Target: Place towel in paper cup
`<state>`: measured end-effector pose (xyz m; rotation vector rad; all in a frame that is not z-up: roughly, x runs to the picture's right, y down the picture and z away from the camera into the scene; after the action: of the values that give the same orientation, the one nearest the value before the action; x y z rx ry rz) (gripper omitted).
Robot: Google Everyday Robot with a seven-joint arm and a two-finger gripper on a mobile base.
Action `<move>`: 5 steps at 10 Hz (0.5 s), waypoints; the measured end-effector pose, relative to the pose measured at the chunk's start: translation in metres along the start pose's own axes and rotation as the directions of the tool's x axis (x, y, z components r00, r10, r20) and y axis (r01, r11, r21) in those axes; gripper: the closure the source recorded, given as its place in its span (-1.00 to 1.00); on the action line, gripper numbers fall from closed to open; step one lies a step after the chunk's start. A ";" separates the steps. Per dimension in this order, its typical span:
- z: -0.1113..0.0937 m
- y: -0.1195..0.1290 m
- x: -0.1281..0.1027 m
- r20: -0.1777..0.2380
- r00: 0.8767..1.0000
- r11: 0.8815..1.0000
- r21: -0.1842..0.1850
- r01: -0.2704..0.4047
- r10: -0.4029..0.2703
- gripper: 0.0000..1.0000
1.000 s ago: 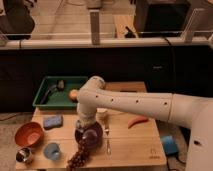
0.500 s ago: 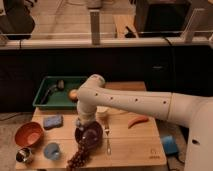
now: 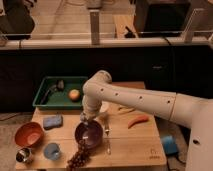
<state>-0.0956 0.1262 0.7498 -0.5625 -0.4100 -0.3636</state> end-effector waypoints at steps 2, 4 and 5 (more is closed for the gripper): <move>-0.003 -0.006 0.007 -0.010 1.000 1.000 0.001 0.002 -0.002 0.97; -0.007 -0.011 0.014 -0.022 1.000 1.000 -0.004 0.011 -0.011 0.97; -0.008 -0.013 0.016 -0.030 0.999 1.000 -0.010 0.019 -0.020 0.97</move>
<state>-0.0853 0.1077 0.7574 -0.5626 -0.3850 -0.3926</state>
